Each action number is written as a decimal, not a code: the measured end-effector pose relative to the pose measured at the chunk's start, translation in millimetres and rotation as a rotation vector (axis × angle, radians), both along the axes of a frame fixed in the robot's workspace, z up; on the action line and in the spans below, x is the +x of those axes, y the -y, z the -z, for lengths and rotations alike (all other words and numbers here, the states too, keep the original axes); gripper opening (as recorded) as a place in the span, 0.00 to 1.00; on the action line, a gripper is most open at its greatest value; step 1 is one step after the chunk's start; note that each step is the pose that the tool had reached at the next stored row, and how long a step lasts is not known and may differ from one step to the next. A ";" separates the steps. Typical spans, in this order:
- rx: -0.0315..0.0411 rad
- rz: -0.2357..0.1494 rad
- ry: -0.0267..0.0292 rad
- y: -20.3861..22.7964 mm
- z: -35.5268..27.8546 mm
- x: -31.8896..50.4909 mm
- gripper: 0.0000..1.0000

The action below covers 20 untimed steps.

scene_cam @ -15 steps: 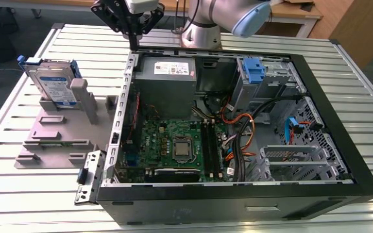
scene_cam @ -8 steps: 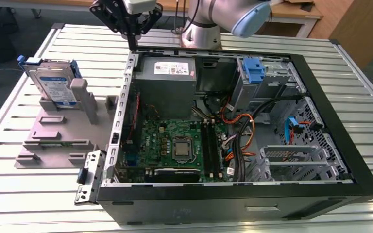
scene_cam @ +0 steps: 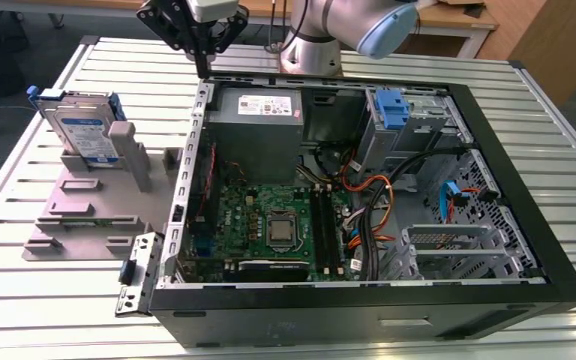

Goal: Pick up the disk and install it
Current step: 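Reach for the disk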

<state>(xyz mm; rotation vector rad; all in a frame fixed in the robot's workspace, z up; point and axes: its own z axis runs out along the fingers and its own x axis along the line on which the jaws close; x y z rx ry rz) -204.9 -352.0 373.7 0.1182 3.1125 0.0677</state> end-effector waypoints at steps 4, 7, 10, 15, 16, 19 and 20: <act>0.0001 0.000 0.0001 -1.2 0.9 -1.3 0.11; -0.0001 0.000 -0.0001 -1.5 1.0 -1.6 0.11; 0.0000 0.000 0.0000 -1.6 1.1 -1.6 0.11; -0.0001 0.000 -0.0001 -1.7 1.2 -2.3 0.11; -0.0001 0.000 -0.0002 -1.7 1.2 -3.6 0.11; 0.0000 0.000 0.0000 -1.6 1.3 -9.8 0.11; 0.0000 0.000 0.0000 -1.6 1.3 -12.2 0.11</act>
